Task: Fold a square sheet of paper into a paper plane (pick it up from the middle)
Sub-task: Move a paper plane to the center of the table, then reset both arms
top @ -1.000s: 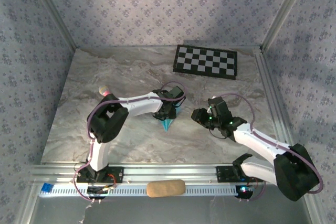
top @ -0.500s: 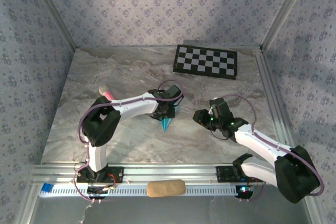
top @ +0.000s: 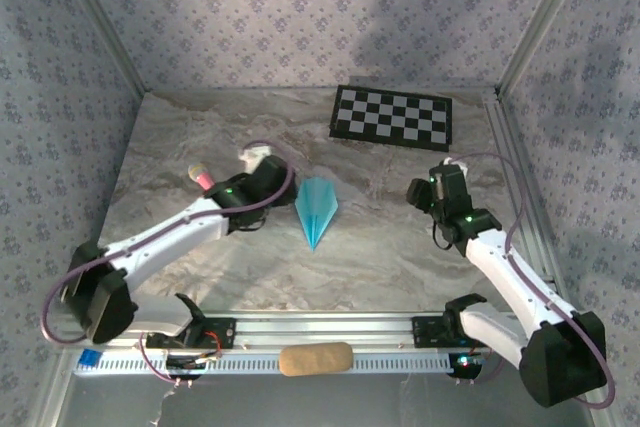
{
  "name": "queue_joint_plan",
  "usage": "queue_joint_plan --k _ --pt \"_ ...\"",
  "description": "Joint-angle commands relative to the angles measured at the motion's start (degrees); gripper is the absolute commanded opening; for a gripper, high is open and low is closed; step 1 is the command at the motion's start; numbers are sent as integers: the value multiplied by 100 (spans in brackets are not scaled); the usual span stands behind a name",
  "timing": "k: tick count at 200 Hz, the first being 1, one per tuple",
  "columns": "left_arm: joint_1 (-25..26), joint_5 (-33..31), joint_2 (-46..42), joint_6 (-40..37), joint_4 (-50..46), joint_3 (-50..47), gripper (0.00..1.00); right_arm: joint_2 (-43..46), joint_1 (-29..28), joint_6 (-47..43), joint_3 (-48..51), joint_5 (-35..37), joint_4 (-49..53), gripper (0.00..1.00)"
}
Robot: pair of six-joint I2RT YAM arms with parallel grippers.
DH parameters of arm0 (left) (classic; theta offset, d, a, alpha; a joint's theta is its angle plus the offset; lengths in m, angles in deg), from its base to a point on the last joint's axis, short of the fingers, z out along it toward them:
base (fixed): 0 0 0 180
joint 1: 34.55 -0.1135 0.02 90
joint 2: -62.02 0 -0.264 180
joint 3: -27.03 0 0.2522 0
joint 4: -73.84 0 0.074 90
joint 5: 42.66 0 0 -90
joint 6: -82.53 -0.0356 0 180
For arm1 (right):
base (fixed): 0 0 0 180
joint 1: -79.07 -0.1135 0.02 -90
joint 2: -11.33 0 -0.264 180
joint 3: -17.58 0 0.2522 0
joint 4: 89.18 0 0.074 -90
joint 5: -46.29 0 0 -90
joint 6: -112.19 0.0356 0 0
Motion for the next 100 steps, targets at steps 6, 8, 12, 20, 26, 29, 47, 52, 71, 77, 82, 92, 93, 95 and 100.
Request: queue_joint_plan --k 6,8,12,20,26,29,47,52,71,77,82,92,93,95,100 --pt "-1044 -624 -429 -1044 324 -654 100 -297 177 -2184 762 1496 -2062 74" --pt "-1141 -634 -445 -1081 323 -688 100 -332 202 -2268 839 1497 -2247 75" --pt "-1364 -634 -474 -1127 307 -733 100 -462 280 -2382 941 1458 -2550 76" --pt "-1770 -615 -494 -1215 313 -821 100 -704 473 -2448 1009 1223 -2835 78" --pt "-2155 -525 -489 -1298 354 -888 100 -955 659 -2409 955 1003 -2875 79" --pt "-2348 -455 -485 -1331 357 -904 100 -1083 740 -2363 918 893 -2877 79" --pt "-3170 -53 -454 -1736 826 -1158 100 -1759 986 -2439 850 546 -3416 77" --pt "-3295 -87 -461 -1818 1021 -1261 100 -1890 997 -2588 983 411 -3835 78" --pt "-3532 -149 -489 -2084 1842 -1653 100 -2105 1090 -3093 1093 -358 -4622 75" --pt "-3547 -162 -484 -2265 2215 -1789 100 -2130 1120 -3294 1197 -571 -4906 75" --pt "-3546 -150 -465 -2429 2487 -1895 100 -2151 1198 -3351 1283 -784 -5150 75" --pt "-3592 -33 -416 -2638 2863 -2031 100 -2182 1402 -3451 1428 -1491 -5493 76" --pt "-3596 -8 -413 -2656 2898 -2041 100 -2190 1420 -3461 1442 -1557 -5529 76" --pt "-3619 32 -400 -2673 2959 -2061 100 -2213 1456 -3471 1468 -1639 -5592 76" --pt "-3641 108 -365 -2707 3134 -2111 100 -2301 1535 -3503 1533 -1917 -5769 76"
